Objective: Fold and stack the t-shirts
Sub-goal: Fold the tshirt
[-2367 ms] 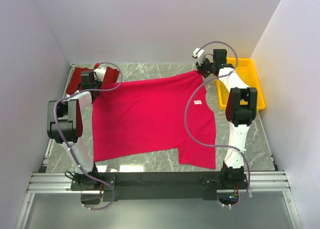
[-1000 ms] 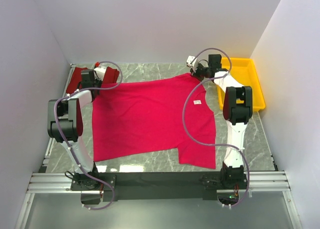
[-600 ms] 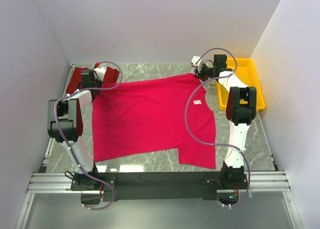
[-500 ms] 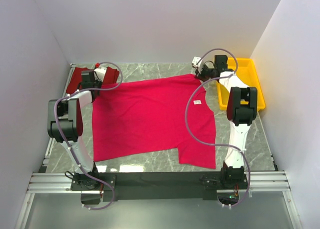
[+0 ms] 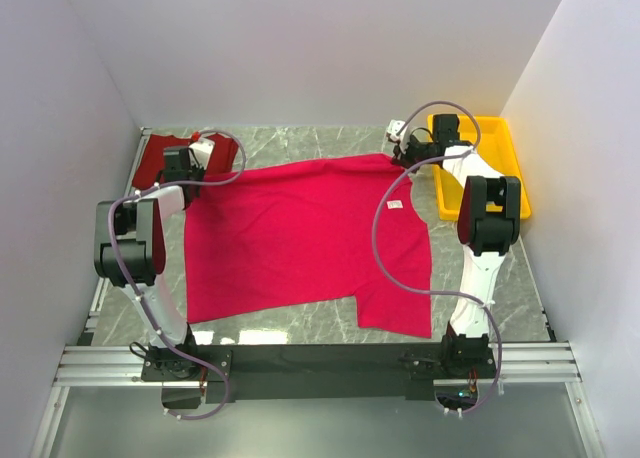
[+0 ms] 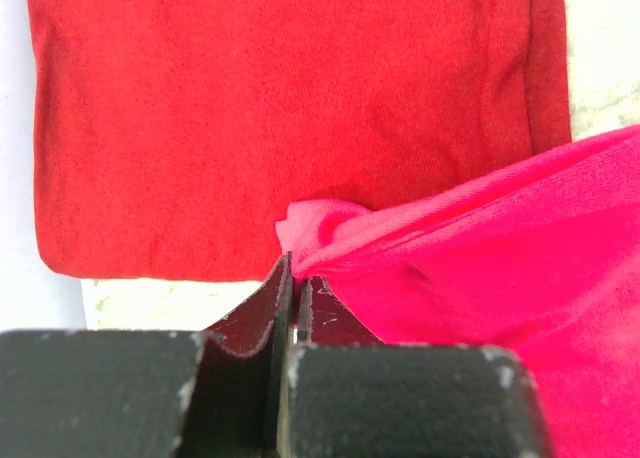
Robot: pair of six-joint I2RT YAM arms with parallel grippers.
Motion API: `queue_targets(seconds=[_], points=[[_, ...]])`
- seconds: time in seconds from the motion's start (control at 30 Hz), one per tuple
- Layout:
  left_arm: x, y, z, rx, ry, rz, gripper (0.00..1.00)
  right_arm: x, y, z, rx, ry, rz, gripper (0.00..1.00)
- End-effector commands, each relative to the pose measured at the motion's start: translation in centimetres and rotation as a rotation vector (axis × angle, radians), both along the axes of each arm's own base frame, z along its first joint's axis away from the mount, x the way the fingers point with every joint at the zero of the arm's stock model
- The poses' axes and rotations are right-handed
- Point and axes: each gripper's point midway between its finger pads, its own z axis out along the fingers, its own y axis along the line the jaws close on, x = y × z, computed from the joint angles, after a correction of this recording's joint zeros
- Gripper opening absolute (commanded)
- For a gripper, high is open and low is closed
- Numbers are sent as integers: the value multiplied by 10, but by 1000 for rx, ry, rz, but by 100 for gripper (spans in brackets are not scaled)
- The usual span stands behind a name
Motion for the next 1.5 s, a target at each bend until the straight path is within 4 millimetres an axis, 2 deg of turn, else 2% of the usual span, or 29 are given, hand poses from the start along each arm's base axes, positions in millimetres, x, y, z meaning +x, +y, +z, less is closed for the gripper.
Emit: queue_targets(seconds=[0.0,0.47,0.97,1.47], points=[[4,3,31,19,-84,5,1,-3,-4,32,6,-61,11,0],[-5,14,23,50,-59,51,1,3,-27,21,-44,-63,-59,0],[-13,14,16,57,-32,52,1,-4,-31,8,-71,-36,-69,0],[-20,17,12,68,-26,66,1,-7,-32,10,-71,-32,-75,0]])
